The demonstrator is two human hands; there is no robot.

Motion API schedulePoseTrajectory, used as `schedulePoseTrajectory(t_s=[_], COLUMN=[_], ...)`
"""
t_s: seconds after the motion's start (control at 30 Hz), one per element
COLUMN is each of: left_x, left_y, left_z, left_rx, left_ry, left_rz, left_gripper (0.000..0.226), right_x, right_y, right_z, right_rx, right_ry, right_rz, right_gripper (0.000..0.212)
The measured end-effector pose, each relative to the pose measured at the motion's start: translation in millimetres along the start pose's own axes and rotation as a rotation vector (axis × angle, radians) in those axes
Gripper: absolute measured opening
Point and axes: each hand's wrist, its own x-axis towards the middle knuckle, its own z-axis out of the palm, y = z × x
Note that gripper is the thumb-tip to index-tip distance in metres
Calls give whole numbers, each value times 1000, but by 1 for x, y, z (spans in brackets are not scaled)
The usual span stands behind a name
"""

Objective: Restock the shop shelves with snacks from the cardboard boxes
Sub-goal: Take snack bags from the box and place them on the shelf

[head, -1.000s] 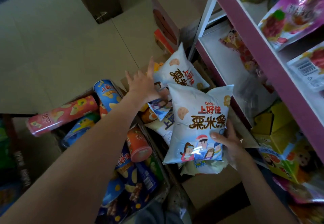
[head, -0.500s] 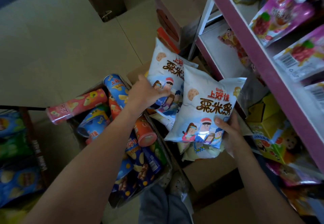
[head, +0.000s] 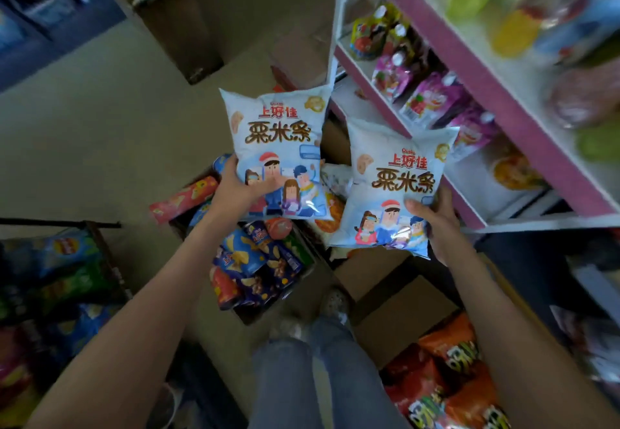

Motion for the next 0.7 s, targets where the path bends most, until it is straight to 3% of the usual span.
schedulePoseTrajectory(t_s=[0.13,0.4,0.7], left_x=[-38,-139,-255], left_y=[26,78,98], left_z=[3,67,172], left_rx=[-18,42,202], left_ry=[-174,-530,-858], left_rz=[38,254,393], left_gripper=[83,63,67], right_x=[-73,-224,-369], right_y=[-25,-40,-8], right_z=[-25,-84,-154], right_rx=[-20,30,186], right_ry=[111,423,746], right_rz=[-38,-100,-182], right_gripper=[49,61,59])
